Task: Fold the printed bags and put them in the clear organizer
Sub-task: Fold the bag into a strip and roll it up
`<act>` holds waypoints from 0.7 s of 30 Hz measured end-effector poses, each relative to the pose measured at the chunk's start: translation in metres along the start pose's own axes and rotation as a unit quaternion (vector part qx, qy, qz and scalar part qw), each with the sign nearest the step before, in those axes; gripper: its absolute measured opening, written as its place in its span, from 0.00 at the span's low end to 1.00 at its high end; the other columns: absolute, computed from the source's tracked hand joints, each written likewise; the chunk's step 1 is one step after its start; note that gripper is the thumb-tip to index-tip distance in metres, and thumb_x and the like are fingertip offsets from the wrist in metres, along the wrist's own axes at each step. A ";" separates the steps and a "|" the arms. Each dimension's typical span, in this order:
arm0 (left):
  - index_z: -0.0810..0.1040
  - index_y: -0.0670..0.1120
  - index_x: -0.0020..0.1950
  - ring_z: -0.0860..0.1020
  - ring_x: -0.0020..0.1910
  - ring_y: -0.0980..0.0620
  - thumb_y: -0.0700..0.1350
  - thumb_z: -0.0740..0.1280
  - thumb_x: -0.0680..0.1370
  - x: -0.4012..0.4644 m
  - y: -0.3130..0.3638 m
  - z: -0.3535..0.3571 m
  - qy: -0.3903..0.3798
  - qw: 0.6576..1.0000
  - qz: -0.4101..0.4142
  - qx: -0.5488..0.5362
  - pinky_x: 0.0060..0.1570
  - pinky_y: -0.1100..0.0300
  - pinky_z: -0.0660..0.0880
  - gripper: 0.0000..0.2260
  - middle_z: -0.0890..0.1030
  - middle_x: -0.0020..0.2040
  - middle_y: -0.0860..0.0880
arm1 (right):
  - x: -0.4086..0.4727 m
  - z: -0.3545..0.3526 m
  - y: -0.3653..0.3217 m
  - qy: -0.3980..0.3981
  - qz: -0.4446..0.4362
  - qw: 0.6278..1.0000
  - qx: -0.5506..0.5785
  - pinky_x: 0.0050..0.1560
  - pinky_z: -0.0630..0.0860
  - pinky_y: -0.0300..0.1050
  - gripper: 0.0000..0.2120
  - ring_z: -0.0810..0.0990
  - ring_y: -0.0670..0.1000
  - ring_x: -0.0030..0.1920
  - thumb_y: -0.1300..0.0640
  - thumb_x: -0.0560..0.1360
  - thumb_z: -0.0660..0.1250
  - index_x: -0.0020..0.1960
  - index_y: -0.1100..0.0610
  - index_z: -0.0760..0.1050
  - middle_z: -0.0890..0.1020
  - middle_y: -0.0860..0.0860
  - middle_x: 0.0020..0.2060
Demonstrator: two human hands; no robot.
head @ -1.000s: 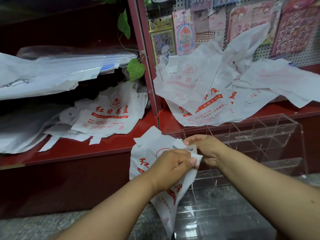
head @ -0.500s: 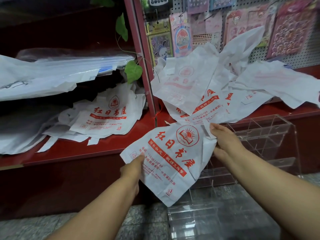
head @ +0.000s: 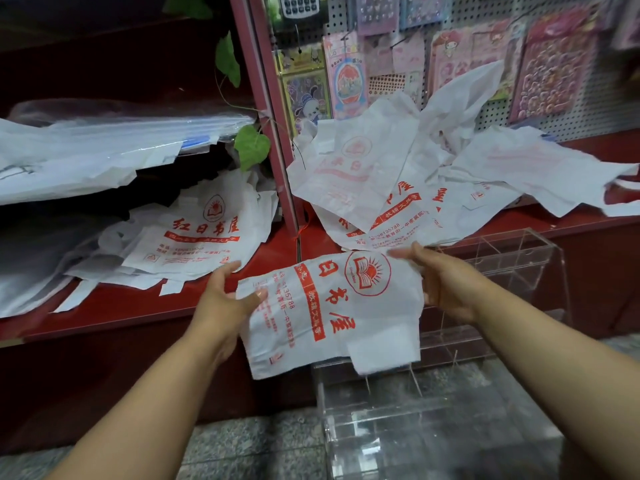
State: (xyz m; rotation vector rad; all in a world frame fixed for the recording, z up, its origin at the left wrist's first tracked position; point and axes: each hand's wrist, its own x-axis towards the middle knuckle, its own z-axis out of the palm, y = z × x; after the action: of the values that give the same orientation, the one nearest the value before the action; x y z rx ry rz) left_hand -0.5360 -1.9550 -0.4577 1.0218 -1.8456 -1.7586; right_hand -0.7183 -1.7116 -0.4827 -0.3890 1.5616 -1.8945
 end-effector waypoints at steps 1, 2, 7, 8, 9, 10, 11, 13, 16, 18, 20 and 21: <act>0.76 0.49 0.59 0.85 0.43 0.45 0.35 0.70 0.76 0.001 0.002 0.000 -0.002 1.000 0.013 0.009 0.44 0.47 0.82 0.15 0.83 0.51 0.41 | 0.001 0.001 0.001 0.002 -0.007 1.000 -0.010 0.43 0.79 0.47 0.16 0.83 0.52 0.50 0.52 0.81 0.57 0.52 0.57 0.82 0.84 0.55 0.54; 0.79 0.45 0.53 0.85 0.42 0.46 0.36 0.69 0.77 0.002 0.003 -0.001 -0.005 1.000 0.023 0.019 0.44 0.49 0.82 0.07 0.84 0.50 0.40 | 0.001 0.002 0.001 0.000 -0.017 1.000 -0.011 0.47 0.78 0.47 0.16 0.82 0.52 0.52 0.56 0.80 0.58 0.48 0.57 0.84 0.83 0.55 0.55; 0.82 0.43 0.52 0.85 0.46 0.48 0.38 0.69 0.75 0.000 0.022 -0.012 -0.086 0.994 0.069 -0.020 0.48 0.53 0.82 0.07 0.86 0.48 0.45 | -0.003 -0.006 -0.014 0.010 -0.084 0.995 -0.053 0.53 0.73 0.54 0.12 0.76 0.49 0.59 0.61 0.72 0.69 0.55 0.52 0.82 0.80 0.45 0.56; 0.82 0.44 0.54 0.85 0.47 0.49 0.36 0.70 0.71 -0.001 0.026 -0.015 -0.116 0.989 0.079 -0.039 0.45 0.55 0.82 0.13 0.86 0.49 0.45 | -0.003 -0.008 -0.018 0.015 -0.098 0.993 -0.058 0.58 0.73 0.58 0.16 0.76 0.50 0.61 0.60 0.68 0.72 0.55 0.52 0.82 0.80 0.45 0.58; 0.81 0.44 0.56 0.85 0.48 0.48 0.34 0.70 0.68 -0.001 0.029 -0.019 -0.138 0.986 0.085 -0.049 0.43 0.57 0.82 0.18 0.86 0.50 0.45 | -0.003 -0.009 -0.021 0.015 -0.110 0.992 -0.060 0.63 0.72 0.59 0.20 0.76 0.52 0.62 0.61 0.64 0.74 0.56 0.51 0.82 0.80 0.46 0.59; 0.80 0.44 0.58 0.85 0.49 0.48 0.31 0.70 0.66 -0.001 0.031 -0.022 -0.149 0.984 0.090 -0.048 0.42 0.58 0.82 0.21 0.85 0.51 0.45 | -0.002 -0.009 -0.024 0.013 -0.124 0.990 -0.067 0.63 0.71 0.57 0.23 0.77 0.52 0.62 0.63 0.62 0.76 0.56 0.51 0.82 0.81 0.47 0.58; 0.79 0.44 0.60 0.84 0.50 0.47 0.29 0.70 0.67 0.000 0.032 -0.024 -0.154 0.982 0.095 -0.046 0.42 0.58 0.82 0.23 0.85 0.52 0.45 | -0.002 -0.008 -0.026 0.014 -0.142 0.987 -0.077 0.61 0.73 0.52 0.24 0.78 0.51 0.61 0.66 0.63 0.75 0.56 0.52 0.82 0.82 0.48 0.57; 0.79 0.43 0.60 0.84 0.50 0.47 0.28 0.69 0.68 0.002 0.035 -0.028 -0.147 0.983 0.108 -0.036 0.43 0.57 0.82 0.23 0.85 0.52 0.44 | -0.004 -0.005 -0.032 0.027 -0.172 0.981 -0.084 0.57 0.77 0.42 0.25 0.80 0.48 0.58 0.74 0.66 0.71 0.60 0.58 0.79 0.83 0.47 0.53; 0.81 0.43 0.58 0.84 0.50 0.48 0.31 0.72 0.65 0.003 0.038 -0.033 -0.124 0.982 0.142 -0.006 0.44 0.59 0.82 0.22 0.85 0.52 0.44 | -0.008 -0.001 -0.039 0.061 -0.202 0.971 -0.113 0.56 0.78 0.41 0.23 0.81 0.46 0.55 0.74 0.68 0.70 0.60 0.59 0.79 0.83 0.47 0.51; 0.83 0.43 0.55 0.84 0.50 0.48 0.34 0.74 0.63 0.004 0.040 -0.034 -0.108 0.980 0.168 0.018 0.46 0.59 0.82 0.21 0.85 0.51 0.45 | -0.009 0.001 -0.041 0.081 -0.227 0.955 -0.172 0.59 0.77 0.41 0.21 0.81 0.46 0.55 0.72 0.68 0.71 0.59 0.57 0.79 0.82 0.49 0.53; 0.84 0.43 0.51 0.84 0.49 0.49 0.37 0.75 0.62 0.004 0.041 -0.035 -0.089 0.976 0.193 0.039 0.47 0.60 0.81 0.18 0.85 0.51 0.46 | -0.011 0.002 -0.044 0.105 -0.245 0.933 -0.240 0.59 0.77 0.39 0.19 0.80 0.44 0.54 0.69 0.69 0.73 0.58 0.56 0.80 0.82 0.49 0.53; 0.85 0.43 0.49 0.84 0.49 0.50 0.38 0.75 0.63 0.004 0.042 -0.035 -0.080 0.974 0.206 0.052 0.47 0.61 0.81 0.16 0.86 0.50 0.47 | -0.012 0.002 -0.046 0.115 -0.255 0.922 -0.267 0.55 0.78 0.37 0.17 0.80 0.42 0.51 0.67 0.70 0.73 0.57 0.55 0.81 0.82 0.49 0.51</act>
State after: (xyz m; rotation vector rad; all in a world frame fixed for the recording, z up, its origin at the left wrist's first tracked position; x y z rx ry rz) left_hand -0.5231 -1.9844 -0.4132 0.4880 -2.0840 -1.5426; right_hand -0.7211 -1.7018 -0.4363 -0.9121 2.3192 -1.8974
